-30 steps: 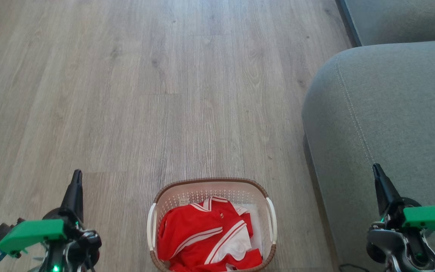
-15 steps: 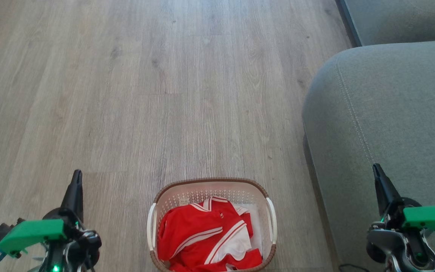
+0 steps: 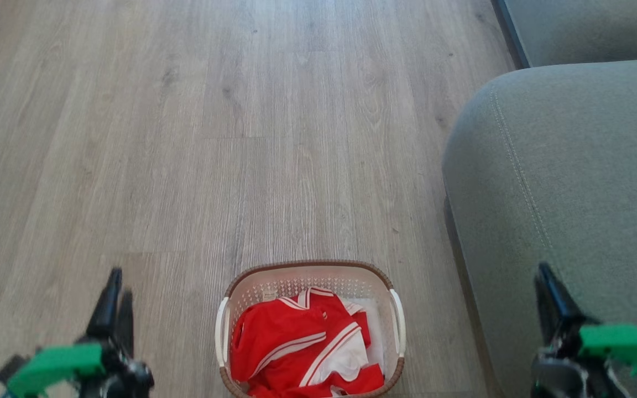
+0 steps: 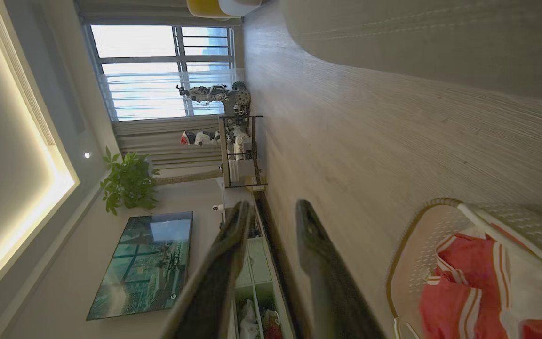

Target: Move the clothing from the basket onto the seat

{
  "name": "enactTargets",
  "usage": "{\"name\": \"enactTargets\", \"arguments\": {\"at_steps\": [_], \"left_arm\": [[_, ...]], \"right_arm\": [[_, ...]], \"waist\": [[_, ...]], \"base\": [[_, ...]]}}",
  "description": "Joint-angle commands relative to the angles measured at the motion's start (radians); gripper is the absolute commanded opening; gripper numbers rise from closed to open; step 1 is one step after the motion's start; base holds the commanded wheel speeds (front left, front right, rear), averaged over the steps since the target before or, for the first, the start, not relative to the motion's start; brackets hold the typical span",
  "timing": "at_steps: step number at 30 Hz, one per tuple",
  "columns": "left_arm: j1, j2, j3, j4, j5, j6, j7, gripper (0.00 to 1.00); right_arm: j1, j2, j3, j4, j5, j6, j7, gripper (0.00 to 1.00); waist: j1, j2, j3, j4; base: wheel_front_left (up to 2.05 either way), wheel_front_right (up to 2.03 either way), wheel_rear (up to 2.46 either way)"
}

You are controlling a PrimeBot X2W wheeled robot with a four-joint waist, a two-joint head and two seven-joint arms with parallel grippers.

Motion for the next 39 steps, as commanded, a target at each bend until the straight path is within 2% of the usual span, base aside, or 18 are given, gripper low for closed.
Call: {"name": "enactTargets", "arguments": {"at_steps": [1, 12, 23, 39], "left_arm": [[0.010, -0.001, -0.001, 0.010, 0.000, 0.000, -0.001, 1.00], [0.022, 0.000, -0.012, -0.017, 0.025, 0.003, -0.033, 1.00], [0.028, 0.001, -0.021, -0.068, 0.117, 0.021, -0.063, 1.00], [0.037, 0.002, -0.062, -0.160, 0.366, 0.074, -0.109, 1.00]], "right_arm": [[0.009, 0.002, 0.003, 0.011, 0.000, 0.000, -0.001, 1.00], [0.009, 0.001, 0.034, 0.001, -0.024, 0.000, -0.034, 1.00], [0.010, 0.000, 0.044, -0.035, -0.111, 0.000, -0.064, 1.00], [0.016, -0.002, 0.070, -0.108, -0.334, 0.000, -0.111, 1.00]], "waist": [[0.0000, 0.0000, 0.000, 0.000], [0.0000, 0.0000, -0.006, 0.000], [0.0000, 0.0000, -0.010, 0.001], [0.0000, 0.0000, -0.014, 0.004]], "base": [[0.00, 0.00, 0.00], [0.00, 0.00, 0.00], [0.00, 0.00, 0.00], [0.00, 0.00, 0.00]]}}
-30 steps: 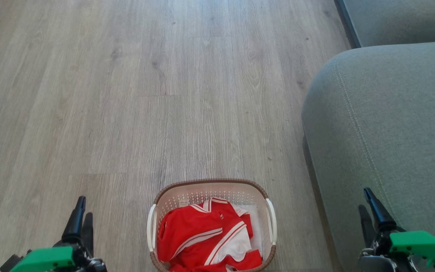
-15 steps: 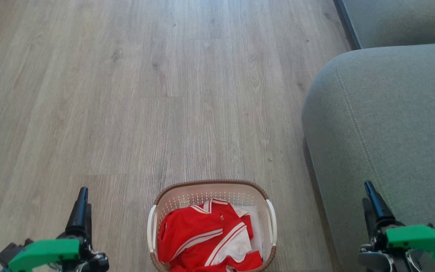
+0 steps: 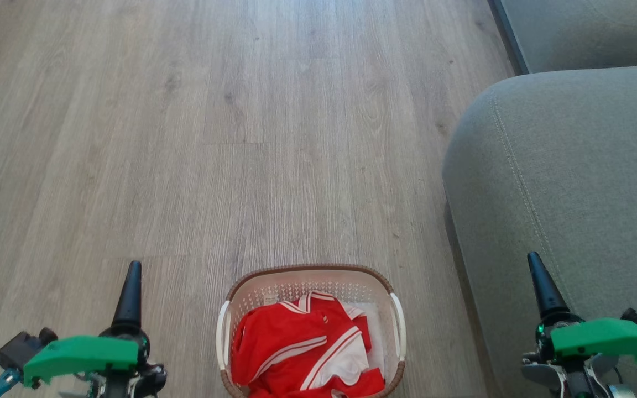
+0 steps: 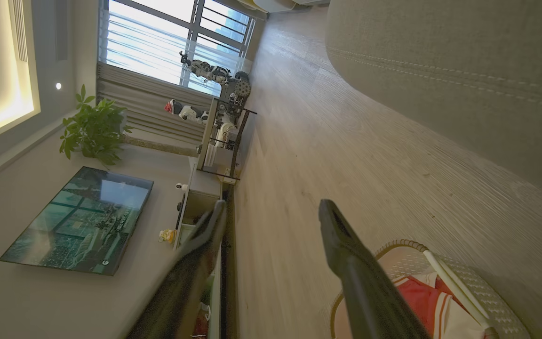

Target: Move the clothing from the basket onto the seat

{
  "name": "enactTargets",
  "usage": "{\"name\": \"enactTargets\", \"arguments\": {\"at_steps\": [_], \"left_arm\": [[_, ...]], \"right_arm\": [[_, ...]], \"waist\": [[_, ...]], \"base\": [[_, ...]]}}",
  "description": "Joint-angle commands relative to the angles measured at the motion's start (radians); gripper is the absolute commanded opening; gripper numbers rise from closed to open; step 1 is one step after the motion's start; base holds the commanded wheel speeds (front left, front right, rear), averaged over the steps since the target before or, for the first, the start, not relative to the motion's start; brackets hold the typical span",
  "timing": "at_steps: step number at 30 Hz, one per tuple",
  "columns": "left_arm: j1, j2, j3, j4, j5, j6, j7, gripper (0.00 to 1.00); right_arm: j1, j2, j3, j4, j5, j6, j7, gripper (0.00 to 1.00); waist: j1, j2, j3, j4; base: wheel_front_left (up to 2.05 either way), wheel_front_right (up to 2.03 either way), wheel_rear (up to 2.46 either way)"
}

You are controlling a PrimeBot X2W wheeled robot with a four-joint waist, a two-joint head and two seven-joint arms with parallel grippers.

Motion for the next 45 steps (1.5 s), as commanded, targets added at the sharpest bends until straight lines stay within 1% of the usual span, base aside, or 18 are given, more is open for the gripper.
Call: {"name": "enactTargets", "arguments": {"at_steps": [1, 9, 18, 45], "left_arm": [[-0.024, 0.011, 0.002, -0.048, 0.031, 0.005, -0.013, 1.00], [-0.010, 0.012, -0.017, -0.071, 0.172, 0.024, -0.037, 1.00], [0.013, 0.013, -0.030, -0.089, 0.331, 0.048, -0.066, 1.00], [0.065, 0.016, -0.068, -0.108, 0.669, 0.093, -0.142, 1.00]], "right_arm": [[-0.030, -0.007, 0.010, -0.044, -0.028, 0.000, -0.011, 1.00], [-0.023, -0.008, 0.039, -0.075, -0.150, 0.000, -0.035, 1.00], [-0.015, -0.009, 0.068, -0.078, -0.292, 0.000, -0.064, 1.00], [0.001, -0.011, 0.127, -0.081, -0.619, 0.000, -0.142, 1.00]], "waist": [[0.0000, 0.0000, 0.000, 0.000], [0.0000, 0.0000, -0.003, 0.003], [0.0000, 0.0000, -0.006, 0.006], [0.0000, 0.0000, -0.024, 0.009]], "base": [[0.00, 0.00, 0.00], [0.00, 0.00, 0.00], [0.00, 0.00, 0.00], [0.00, 0.00, 0.00]]}}
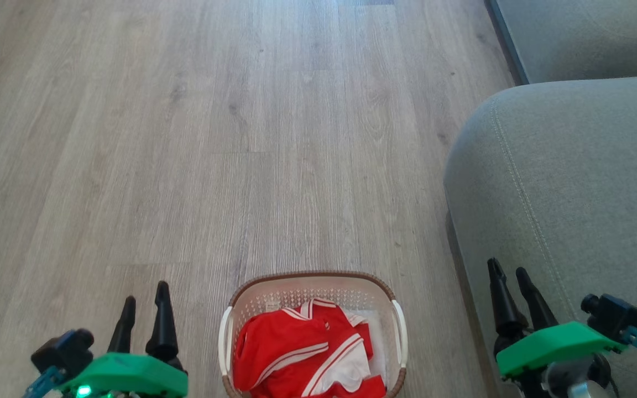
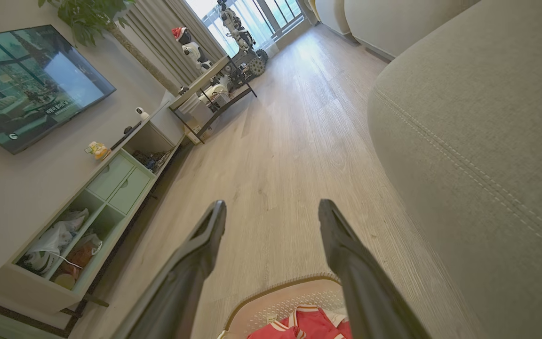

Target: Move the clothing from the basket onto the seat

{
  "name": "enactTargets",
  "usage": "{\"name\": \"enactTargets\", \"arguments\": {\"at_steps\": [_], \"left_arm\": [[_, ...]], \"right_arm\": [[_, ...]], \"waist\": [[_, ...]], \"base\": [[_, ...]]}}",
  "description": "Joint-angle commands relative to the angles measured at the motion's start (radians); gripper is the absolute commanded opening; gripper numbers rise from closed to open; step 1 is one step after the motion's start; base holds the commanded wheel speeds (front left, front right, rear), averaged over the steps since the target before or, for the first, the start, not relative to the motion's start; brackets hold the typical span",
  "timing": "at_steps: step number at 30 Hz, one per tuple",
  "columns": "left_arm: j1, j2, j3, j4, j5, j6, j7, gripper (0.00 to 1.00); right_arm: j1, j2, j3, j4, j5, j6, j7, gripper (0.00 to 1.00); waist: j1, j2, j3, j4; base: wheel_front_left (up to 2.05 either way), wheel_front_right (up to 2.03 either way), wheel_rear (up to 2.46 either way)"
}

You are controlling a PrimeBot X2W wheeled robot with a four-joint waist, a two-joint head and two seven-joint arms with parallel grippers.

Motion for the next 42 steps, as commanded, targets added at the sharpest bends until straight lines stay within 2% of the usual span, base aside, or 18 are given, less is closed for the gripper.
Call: {"name": "enactTargets", "arguments": {"at_steps": [1, 42], "left_arm": [[-0.016, 0.013, 0.017, -0.044, 0.035, 0.006, -0.015, 1.00], [0.036, 0.017, -0.013, -0.089, 0.485, 0.063, -0.132, 1.00]], "right_arm": [[-0.024, -0.011, 0.024, -0.044, -0.033, 0.000, -0.018, 1.00], [-0.011, -0.015, 0.087, -0.104, -0.502, 0.000, -0.136, 1.00]], "waist": [[0.0000, -0.0001, -0.001, 0.000], [0.0000, -0.0001, -0.012, 0.003]], "base": [[0.00, 0.00, 0.00], [0.00, 0.00, 0.00]]}}
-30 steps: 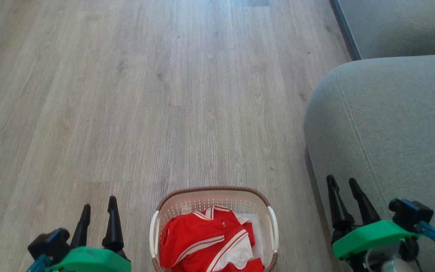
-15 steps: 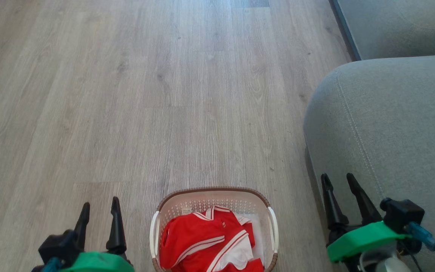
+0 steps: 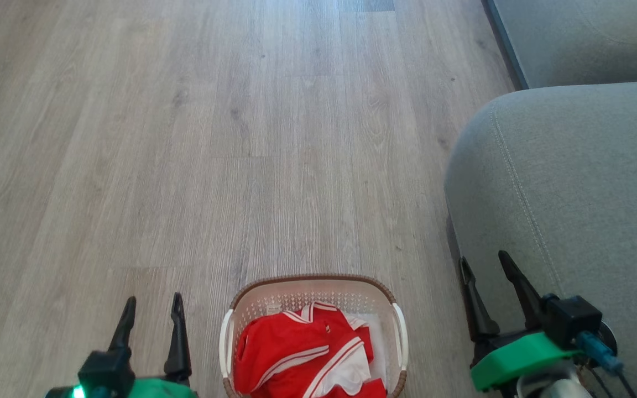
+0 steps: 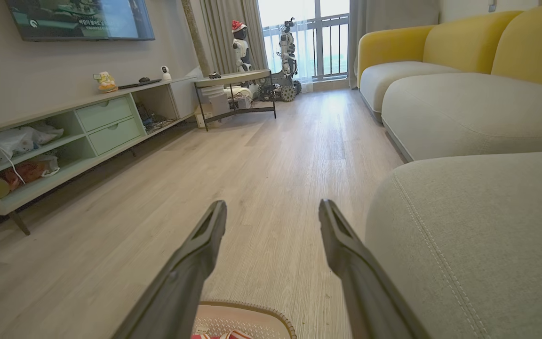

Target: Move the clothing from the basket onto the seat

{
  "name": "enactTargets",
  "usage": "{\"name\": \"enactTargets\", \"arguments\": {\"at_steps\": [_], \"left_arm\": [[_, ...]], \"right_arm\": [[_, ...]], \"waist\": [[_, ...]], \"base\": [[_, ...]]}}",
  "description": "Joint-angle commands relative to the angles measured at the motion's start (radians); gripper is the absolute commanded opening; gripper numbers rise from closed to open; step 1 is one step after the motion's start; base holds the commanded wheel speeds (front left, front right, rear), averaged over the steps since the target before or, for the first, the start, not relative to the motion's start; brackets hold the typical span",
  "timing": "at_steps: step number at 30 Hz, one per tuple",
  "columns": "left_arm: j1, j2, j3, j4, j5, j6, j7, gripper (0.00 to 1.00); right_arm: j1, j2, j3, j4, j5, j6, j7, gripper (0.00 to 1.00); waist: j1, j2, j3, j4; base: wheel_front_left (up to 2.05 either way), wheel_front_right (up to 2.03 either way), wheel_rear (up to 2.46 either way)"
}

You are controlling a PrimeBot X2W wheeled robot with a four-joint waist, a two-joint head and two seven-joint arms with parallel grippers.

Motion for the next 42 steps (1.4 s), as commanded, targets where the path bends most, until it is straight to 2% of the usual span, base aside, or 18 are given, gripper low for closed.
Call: {"name": "enactTargets", "arguments": {"at_steps": [1, 20, 30, 35, 42], "left_arm": [[-0.019, 0.007, 0.025, -0.042, 0.033, 0.012, -0.019, 1.00], [-0.028, 0.007, 0.031, -0.026, 0.034, 0.002, -0.021, 1.00], [-0.047, 0.007, 0.014, -0.024, 0.041, -0.004, -0.021, 1.00], [-0.098, 0.007, -0.026, 0.006, 0.059, -0.029, -0.021, 1.00], [-0.249, 0.007, -0.109, 0.122, 0.091, -0.062, -0.021, 1.00]], "right_arm": [[-0.026, -0.014, 0.029, -0.042, -0.033, 0.000, -0.017, 1.00], [-0.032, -0.014, 0.020, -0.042, -0.038, 0.000, -0.020, 1.00], [-0.041, -0.014, 0.001, -0.056, -0.039, 0.000, -0.020, 1.00], [-0.069, -0.014, -0.031, -0.079, -0.048, 0.000, -0.020, 1.00], [-0.161, -0.014, -0.090, -0.132, -0.074, 0.000, -0.020, 1.00]], "waist": [[0.0000, 0.0000, 0.000, -0.001], [0.0000, 0.0000, 0.007, -0.001], [0.0000, 0.0000, 0.045, 0.002], [0.0000, 0.0000, 0.124, 0.003], [0.0000, 0.0000, 0.313, -0.003]], "base": [[0.00, 0.00, 0.00], [0.00, 0.00, 0.00], [0.00, 0.00, 0.00], [0.00, 0.00, 0.00], [0.00, 0.00, 0.00]]}}
